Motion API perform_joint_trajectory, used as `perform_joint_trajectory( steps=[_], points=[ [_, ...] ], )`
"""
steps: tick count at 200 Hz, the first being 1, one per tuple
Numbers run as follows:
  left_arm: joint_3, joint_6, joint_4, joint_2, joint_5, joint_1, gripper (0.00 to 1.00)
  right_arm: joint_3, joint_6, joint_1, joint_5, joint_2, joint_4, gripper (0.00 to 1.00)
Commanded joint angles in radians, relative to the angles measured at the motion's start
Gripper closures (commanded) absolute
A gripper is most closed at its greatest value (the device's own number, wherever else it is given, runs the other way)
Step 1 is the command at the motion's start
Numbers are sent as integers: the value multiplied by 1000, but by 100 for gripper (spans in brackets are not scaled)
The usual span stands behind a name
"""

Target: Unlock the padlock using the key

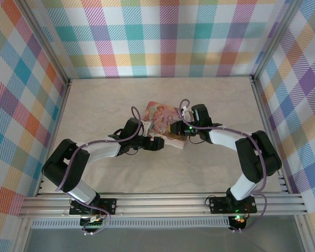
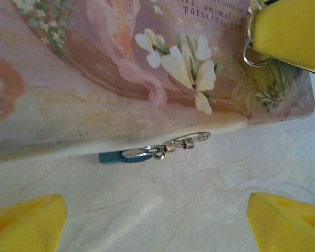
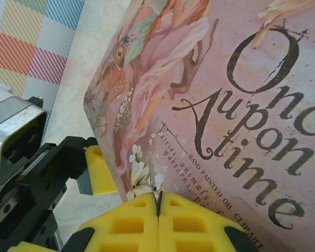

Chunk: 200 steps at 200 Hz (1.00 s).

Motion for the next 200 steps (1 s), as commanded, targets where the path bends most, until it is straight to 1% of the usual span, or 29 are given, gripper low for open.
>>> perform_joint_trajectory(
  steps=[1,60,88,97,116,125,200],
  points=[
    [-4,-8,73,26,-3,-14,12,-18,-5,-4,21,18,-54,100],
    [2,-2,167,85,-53,-29,14,-31,-5,-3,19,9,-59,100],
    [3,-3,206,112,-52,-36,15,-31,-8,-3,22,10,-60,100],
    [4,-3,215,118,-46,-38,18,-31,-8,-4,22,10,-58,100],
    [15,2,221,130,-25,-39,27,-33,-7,-3,21,10,-57,100],
    [21,3,221,136,-17,-41,30,-33,-7,-3,21,10,-56,100],
    [26,-5,233,154,-34,-55,40,-34,-5,-3,16,10,-49,100]
  ],
)
